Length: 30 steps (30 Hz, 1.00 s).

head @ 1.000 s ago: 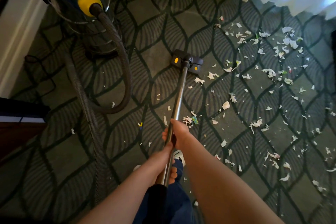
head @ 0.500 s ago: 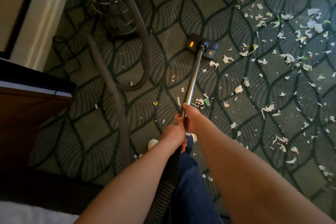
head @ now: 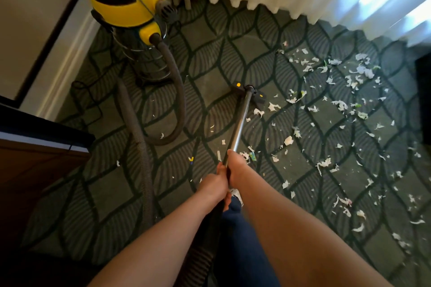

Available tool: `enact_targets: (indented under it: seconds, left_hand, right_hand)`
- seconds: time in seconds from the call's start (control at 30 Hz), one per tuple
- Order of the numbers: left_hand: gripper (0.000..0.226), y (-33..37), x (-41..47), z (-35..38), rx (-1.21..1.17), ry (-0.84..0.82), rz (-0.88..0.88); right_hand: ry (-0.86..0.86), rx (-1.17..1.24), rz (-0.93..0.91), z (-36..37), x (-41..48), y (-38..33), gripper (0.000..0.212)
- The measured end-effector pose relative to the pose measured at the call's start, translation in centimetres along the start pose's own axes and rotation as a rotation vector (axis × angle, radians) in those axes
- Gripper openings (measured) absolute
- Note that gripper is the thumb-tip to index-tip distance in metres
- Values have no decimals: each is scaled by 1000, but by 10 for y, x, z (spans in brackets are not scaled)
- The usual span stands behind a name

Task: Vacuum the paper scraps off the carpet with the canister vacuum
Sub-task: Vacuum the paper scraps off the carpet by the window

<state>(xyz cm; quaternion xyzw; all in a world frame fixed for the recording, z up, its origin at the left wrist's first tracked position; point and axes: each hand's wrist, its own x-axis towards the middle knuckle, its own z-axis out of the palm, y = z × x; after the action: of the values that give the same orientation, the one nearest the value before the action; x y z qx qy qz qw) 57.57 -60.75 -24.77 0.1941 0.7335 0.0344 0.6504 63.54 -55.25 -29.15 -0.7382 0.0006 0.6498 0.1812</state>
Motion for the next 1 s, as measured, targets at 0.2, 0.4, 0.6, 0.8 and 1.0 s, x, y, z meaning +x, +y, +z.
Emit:
enact_targets:
  seconds: [0.2,0.4,0.6,0.8,1.0]
  left_hand:
    - [72,48,-5,17,-24,-40,60]
    - [71,135,23,47,11,-67,126]
    - [68,249,63,100,95,-18,154]
    - [72,355,114,157,41,-38,169]
    - [71,429,170,200,18,-13,166]
  right_hand:
    - [19,20,-73,-26,-6,-51,31]
    - [12,69,-141,-51,18,-136,28]
    - [77,70,-179,-94,65,-255,25]
    - [103,30,-191,-137,117,-369,26]
    - [116,40,-178,-162,177,-446,19]
